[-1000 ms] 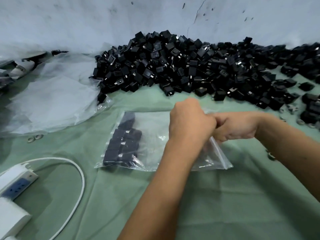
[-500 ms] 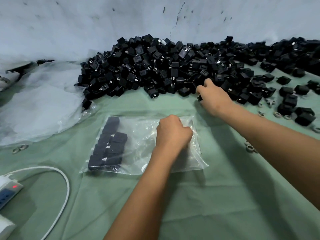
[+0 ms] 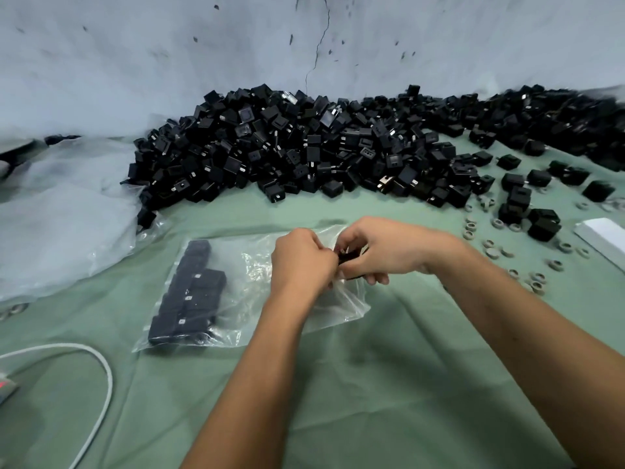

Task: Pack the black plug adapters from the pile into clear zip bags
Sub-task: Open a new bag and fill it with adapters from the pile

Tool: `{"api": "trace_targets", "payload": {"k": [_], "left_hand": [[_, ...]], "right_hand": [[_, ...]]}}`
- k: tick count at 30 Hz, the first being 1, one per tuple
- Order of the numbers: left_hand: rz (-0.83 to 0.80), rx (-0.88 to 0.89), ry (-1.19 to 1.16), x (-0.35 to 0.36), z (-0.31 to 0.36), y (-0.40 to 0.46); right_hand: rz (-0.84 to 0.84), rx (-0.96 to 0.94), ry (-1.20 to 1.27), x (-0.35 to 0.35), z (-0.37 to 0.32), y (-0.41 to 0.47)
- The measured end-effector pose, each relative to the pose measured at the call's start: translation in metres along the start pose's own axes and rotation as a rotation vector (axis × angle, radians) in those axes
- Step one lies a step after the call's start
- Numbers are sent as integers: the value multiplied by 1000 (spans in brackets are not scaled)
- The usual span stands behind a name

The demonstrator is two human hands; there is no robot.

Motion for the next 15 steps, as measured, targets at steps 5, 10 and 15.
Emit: {"api": "trace_targets", "payload": {"k": [5,10,15], "left_hand": [[8,-9,73,-28,12,-14],[-33,16,123,-41,18,-25],[-12,36,163,-50,27,-28]], "right_hand": [[35,42,-9,10,-13,8],[-118,24,-94,7,-22,6],[-220,-76,-193,21,-32,15]]}}
Point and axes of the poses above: each hand's wrist, its own y-axis towards the middle knuckle, its own x-axis out of the palm, z = x × y, the point moved 4 cm from there along y, towards the middle knuckle, and after that the axes turned 15 degrees about -z, right-handed, at the moved point
